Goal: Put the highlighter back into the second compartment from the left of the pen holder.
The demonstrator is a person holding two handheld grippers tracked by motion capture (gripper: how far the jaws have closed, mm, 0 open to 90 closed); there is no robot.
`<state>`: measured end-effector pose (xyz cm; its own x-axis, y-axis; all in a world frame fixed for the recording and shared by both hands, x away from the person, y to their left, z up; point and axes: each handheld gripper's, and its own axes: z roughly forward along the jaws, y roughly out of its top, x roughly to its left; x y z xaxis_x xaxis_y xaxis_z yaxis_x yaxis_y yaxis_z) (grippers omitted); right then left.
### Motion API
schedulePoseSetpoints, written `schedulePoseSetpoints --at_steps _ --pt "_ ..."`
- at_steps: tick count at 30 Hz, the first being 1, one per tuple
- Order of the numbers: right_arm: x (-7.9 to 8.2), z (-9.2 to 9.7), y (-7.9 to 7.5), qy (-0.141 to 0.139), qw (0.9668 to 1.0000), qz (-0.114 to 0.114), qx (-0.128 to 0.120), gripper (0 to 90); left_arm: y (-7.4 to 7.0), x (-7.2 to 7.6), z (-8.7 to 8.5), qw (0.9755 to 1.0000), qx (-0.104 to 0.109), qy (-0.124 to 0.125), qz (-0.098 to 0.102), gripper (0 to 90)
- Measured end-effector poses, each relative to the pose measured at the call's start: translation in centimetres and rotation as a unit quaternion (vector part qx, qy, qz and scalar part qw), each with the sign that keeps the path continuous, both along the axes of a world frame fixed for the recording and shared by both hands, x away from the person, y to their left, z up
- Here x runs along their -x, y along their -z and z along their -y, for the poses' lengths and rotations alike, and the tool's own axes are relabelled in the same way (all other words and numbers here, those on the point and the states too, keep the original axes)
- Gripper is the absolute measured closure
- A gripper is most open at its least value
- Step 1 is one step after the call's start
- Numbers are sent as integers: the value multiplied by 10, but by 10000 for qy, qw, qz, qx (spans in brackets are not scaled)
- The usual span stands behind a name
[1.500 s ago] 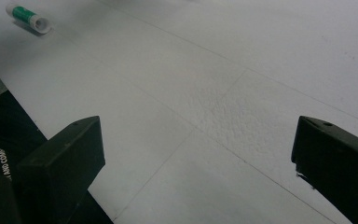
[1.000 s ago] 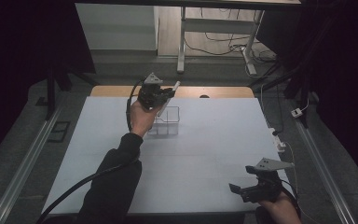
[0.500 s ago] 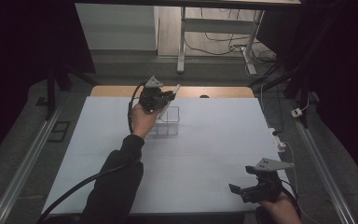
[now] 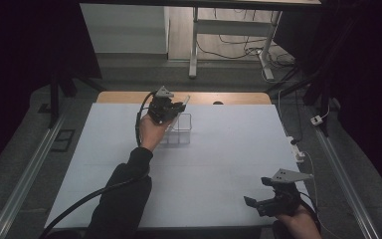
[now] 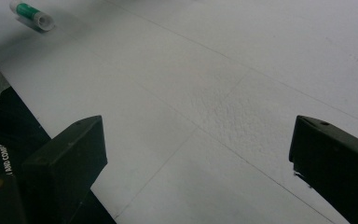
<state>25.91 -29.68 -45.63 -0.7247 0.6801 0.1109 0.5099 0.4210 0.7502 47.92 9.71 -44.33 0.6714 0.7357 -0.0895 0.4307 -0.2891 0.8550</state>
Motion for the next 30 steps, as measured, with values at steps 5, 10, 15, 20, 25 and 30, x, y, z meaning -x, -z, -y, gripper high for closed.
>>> schedulePoseSetpoints --at_steps 5,10,15,20,25,30 --pt "0 0 0 2 10000 -1 2 36 0 1 1 9997 -225 -24 -4 764" --pt "0 0 0 2 10000 -3 2 36 -7 4 -3 9997 -246 -42 12 685" --pt "0 0 0 5 10000 -2 8 36 -14 7 -7 9997 -223 9 17 615" --pt "0 0 0 12 10000 -9 10 36 -22 13 -9 9990 -434 39 90 511" --pt "0 -1 0 6 10000 -17 21 36 -28 19 -11 9982 -579 71 109 405" --pt "0 -1 0 13 10000 -21 22 36 -30 25 -15 9988 -466 167 -42 323"
